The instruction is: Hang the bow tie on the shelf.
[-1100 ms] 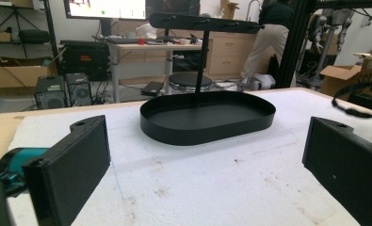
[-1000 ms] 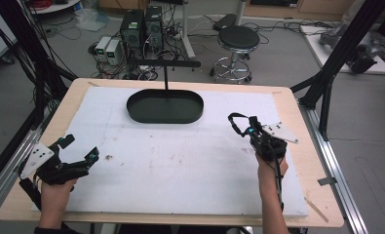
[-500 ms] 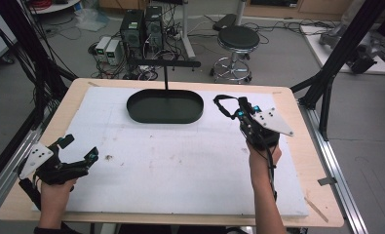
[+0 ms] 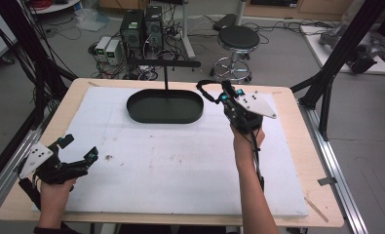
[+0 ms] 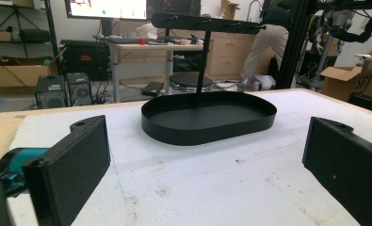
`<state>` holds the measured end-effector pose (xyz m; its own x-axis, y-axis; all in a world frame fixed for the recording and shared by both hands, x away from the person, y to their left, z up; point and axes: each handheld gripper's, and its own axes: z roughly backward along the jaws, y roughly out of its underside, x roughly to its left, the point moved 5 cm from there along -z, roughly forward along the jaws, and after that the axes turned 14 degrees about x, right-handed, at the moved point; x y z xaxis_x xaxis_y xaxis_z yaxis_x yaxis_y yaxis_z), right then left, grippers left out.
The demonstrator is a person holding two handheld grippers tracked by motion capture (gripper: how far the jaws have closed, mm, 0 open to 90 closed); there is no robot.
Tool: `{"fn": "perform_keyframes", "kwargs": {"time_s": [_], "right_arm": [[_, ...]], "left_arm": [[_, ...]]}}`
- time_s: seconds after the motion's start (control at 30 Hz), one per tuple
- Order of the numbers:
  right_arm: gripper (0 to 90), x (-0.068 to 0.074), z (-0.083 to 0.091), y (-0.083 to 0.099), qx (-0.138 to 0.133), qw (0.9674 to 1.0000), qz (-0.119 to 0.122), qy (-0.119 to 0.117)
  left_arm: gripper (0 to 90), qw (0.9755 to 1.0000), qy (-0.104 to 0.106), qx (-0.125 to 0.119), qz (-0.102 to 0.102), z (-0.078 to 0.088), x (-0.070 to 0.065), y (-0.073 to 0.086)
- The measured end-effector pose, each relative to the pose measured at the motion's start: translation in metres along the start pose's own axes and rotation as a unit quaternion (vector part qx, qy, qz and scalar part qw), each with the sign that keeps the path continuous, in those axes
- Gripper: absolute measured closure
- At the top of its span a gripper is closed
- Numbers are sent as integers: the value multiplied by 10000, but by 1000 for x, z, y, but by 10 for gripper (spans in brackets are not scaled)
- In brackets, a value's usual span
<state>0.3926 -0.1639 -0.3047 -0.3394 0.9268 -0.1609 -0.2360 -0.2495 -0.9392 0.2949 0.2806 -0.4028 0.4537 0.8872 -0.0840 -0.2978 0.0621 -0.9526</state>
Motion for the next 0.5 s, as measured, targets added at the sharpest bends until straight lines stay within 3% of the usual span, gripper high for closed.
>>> {"fn": "perform_keyframes", "kwargs": {"time_s": [0.27,0.5], "right_arm": [[737,9,-28,-18,-141,9998,-92,-103],[737,9,-52,-21,-162,9994,-255,-145]], "left_arm": [[18,10000,0,-5,15,-1,1,1],[18,10000,1,-1,18,-1,1,1]]}}
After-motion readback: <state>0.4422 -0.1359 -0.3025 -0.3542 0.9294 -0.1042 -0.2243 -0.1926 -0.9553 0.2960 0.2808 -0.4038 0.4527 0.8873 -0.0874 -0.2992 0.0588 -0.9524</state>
